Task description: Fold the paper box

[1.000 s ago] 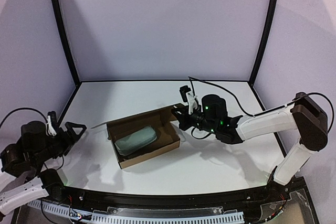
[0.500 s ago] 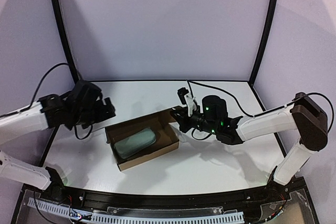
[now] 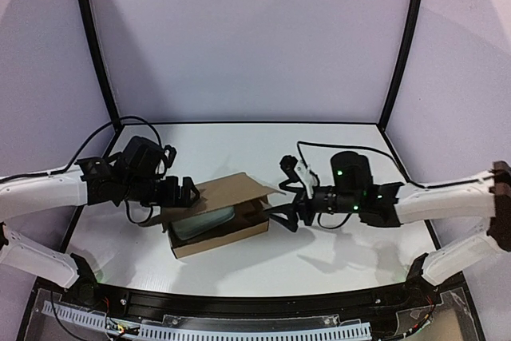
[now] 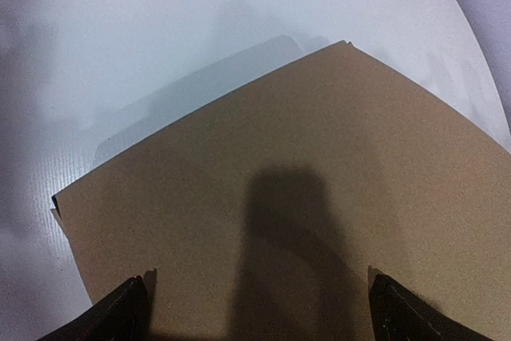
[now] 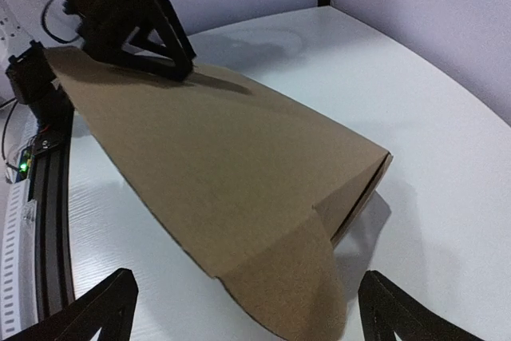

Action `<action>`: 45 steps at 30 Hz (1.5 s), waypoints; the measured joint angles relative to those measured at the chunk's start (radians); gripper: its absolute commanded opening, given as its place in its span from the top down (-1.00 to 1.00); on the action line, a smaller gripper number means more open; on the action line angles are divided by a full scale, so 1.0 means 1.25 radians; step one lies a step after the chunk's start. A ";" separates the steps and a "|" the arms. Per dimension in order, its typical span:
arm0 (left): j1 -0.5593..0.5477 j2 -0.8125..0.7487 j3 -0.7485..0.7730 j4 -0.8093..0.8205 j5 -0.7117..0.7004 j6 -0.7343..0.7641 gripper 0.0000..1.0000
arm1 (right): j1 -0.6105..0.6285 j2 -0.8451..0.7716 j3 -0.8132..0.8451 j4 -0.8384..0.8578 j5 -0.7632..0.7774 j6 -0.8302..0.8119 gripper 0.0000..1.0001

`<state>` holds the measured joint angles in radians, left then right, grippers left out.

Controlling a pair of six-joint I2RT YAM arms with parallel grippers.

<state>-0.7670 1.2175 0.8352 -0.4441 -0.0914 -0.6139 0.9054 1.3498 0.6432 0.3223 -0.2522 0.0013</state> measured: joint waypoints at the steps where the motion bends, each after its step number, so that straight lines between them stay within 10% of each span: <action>1: 0.000 0.000 -0.007 0.006 0.007 0.006 -0.97 | 0.000 -0.032 -0.002 -0.027 -0.007 -0.015 -0.97; 15: 0.000 -0.019 -0.106 0.124 0.049 0.040 -0.97 | 0.001 -0.346 -0.052 -0.258 -0.101 -0.035 -0.95; 31: 0.001 -0.003 -0.074 0.099 0.023 -0.070 -0.97 | 0.002 0.194 0.451 -0.421 -0.069 0.052 -0.78; 45: 0.008 0.032 -0.157 0.302 0.011 -0.152 -0.98 | 0.002 0.353 0.472 -0.389 -0.046 0.052 -0.56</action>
<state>-0.7568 1.2578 0.6384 -0.0669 -0.0782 -0.8037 0.9077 1.7915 1.2328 -0.1643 -0.3092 0.0669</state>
